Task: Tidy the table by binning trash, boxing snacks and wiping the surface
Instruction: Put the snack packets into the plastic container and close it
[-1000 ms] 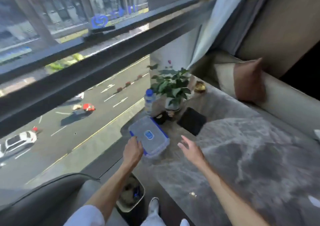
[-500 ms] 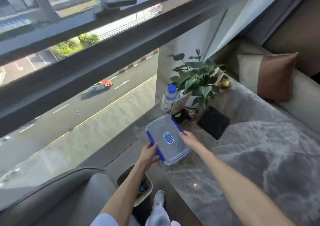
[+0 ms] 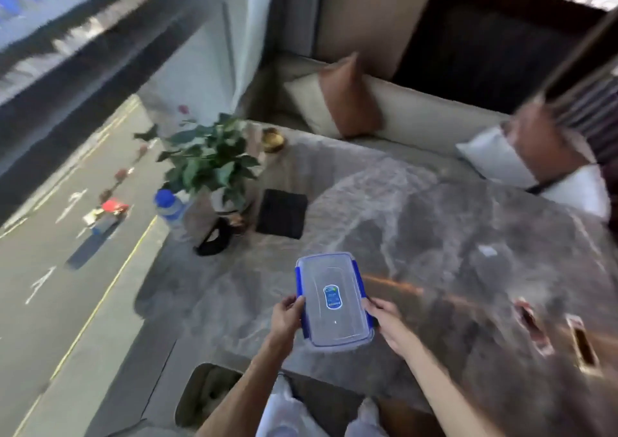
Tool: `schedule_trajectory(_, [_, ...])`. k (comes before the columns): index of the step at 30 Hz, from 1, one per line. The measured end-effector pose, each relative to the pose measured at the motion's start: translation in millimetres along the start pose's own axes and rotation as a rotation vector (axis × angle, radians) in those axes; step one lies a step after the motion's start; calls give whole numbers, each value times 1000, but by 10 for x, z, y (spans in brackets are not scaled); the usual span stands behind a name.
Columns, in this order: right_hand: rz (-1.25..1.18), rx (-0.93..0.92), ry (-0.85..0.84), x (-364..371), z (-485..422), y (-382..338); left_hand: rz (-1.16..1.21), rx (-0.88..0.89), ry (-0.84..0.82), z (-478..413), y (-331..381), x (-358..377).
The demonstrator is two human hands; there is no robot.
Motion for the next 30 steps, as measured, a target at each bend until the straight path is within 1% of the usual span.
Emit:
schedule_trajectory(3, [-62,35,259,-648,173,264,-146,29,55,-24,-115,628])
schedule_trajectory(5, [-69,32,404,-974,272,390,-266,47,71,-9,-222,997])
schedule_trajectory(7, [-64,32,492,-1229,336,514,-348,71,99,31,-328,1289])
schedule_trajectory(10, [-46,27,544,-1501,366,621,-394,123,165,119,-379,1623])
schedule_trajectory(14, [-49,32,564,-1751,311,735,-444,172,299,200,-413,1953])
schedule_trajectory(18, [12,18,531,-1986,148,785,-470,162,437,232,-540,2187])
schedule_trajectory(22, [55,39,563,-2276,62,811,-416,122,548,257,-729,2274])
schedule_trajectory(26, [43,13,464,-2472,-129,800,-299,117,571,210,-836,2303])
schedule_trajectory(30, [24,95,350,-2573,-289,895,-285,106,521,125,-898,2353])
Point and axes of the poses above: each hand's wrist, its own z-axis away from the middle knuckle, its own x-axis out of the palm, y = z × x, the point moved 8 cm from there along -z, towards the middle knuckle, and after that the axes turned 14 degrees about -x, right-handed, at the moved point
